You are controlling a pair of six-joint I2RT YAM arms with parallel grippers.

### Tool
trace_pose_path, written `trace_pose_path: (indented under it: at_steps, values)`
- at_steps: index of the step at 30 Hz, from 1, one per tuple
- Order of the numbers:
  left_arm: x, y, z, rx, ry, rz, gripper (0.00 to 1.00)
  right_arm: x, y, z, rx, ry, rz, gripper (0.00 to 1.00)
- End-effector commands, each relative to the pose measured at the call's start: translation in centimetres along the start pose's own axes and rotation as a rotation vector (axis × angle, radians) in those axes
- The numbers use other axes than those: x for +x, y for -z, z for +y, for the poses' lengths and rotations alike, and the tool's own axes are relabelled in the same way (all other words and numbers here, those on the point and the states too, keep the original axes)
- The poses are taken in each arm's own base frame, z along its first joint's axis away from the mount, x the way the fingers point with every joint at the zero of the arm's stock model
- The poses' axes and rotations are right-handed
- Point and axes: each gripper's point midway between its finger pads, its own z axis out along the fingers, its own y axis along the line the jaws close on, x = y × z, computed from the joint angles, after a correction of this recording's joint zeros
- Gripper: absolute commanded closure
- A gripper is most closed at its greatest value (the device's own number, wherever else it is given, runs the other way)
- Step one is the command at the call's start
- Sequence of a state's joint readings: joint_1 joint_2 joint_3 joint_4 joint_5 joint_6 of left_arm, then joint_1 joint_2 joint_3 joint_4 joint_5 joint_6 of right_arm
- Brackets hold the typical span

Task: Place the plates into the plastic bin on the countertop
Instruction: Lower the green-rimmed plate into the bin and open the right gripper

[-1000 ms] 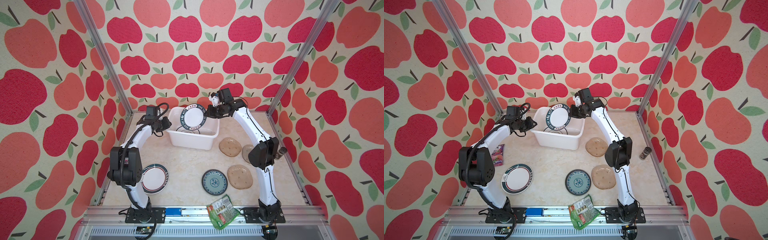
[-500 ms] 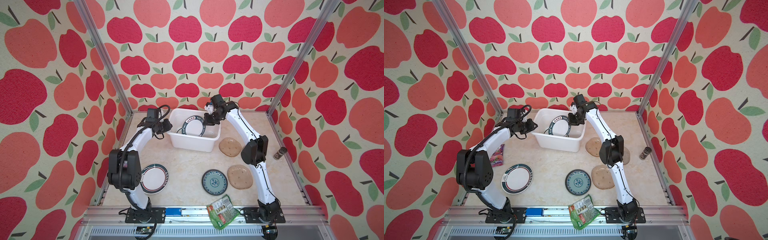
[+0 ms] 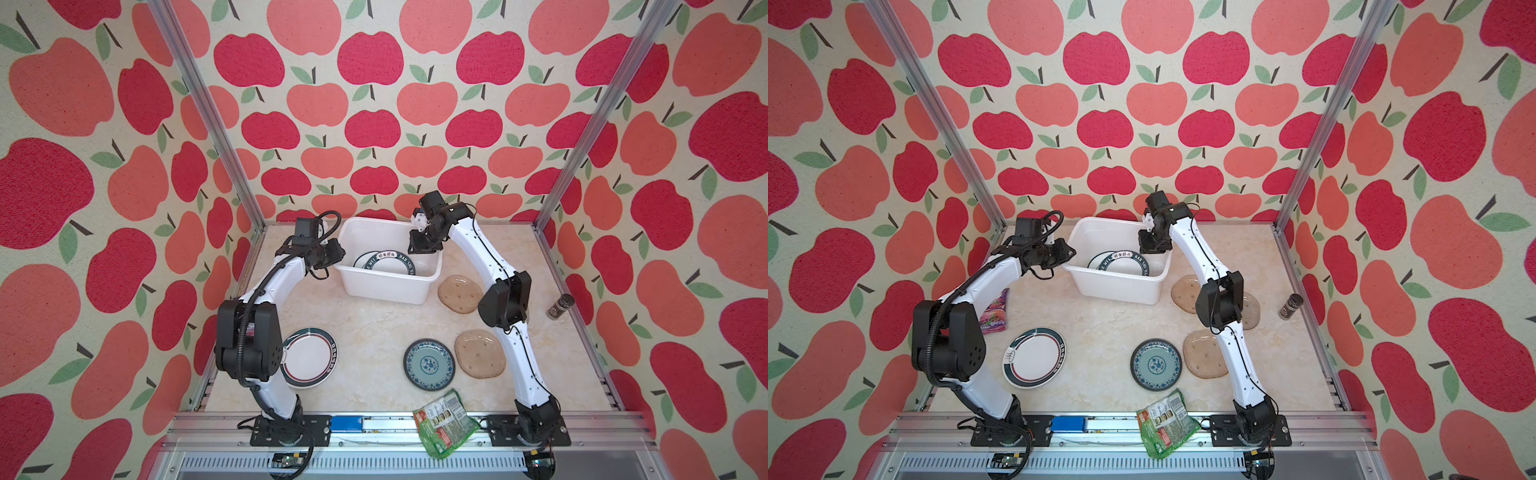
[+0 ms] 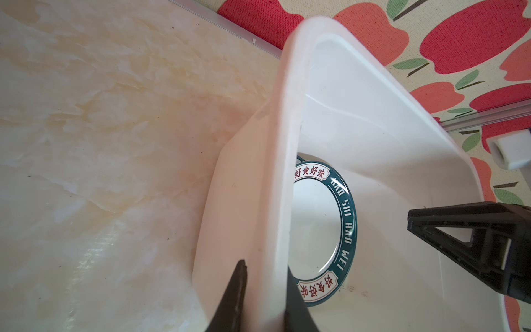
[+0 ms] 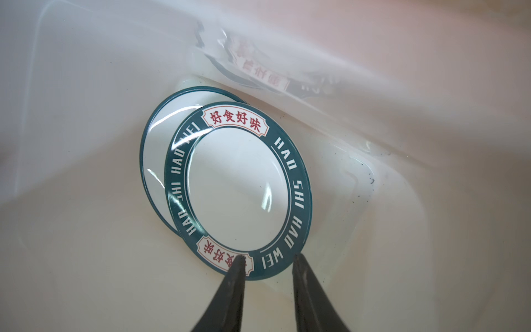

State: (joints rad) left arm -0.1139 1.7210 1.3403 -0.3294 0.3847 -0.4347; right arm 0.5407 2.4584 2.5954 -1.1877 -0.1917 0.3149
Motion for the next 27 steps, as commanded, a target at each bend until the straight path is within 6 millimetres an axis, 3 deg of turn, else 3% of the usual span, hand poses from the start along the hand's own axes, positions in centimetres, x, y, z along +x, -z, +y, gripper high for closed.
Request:
trace_pose_path:
  at_steps: [1,4,10,14,17,20,27]
  values:
    - [1.0,0.6,0.2,-0.025,0.036,0.025,0.91,-0.4,1.5,0.4,-0.025,0.003,-0.018,0.67]
    - [1.1,0.7,0.3,-0.042,0.023,0.019,0.95,-1.4,3.8,2.2,-0.093,0.025,-0.074,0.67]
    - [2.0,0.3,1.2,-0.093,-0.022,-0.006,1.0,-3.5,10.4,5.3,-0.169,0.078,-0.248,0.66]
    - [2.6,0.3,2.5,-0.159,-0.052,-0.049,1.0,-3.1,13.9,4.5,-0.093,0.094,-0.303,0.63]
    - [2.6,0.7,3.2,-0.202,-0.072,-0.112,1.0,-2.0,15.8,3.1,-0.008,0.101,-0.316,0.52]
    - [2.8,1.0,3.8,-0.252,-0.098,-0.171,1.0,-0.6,16.7,1.9,0.036,0.095,-0.319,0.4]
    - [4.2,1.7,4.0,-0.327,-0.189,-0.258,1.0,2.8,15.3,-0.6,0.059,0.051,-0.256,0.4]
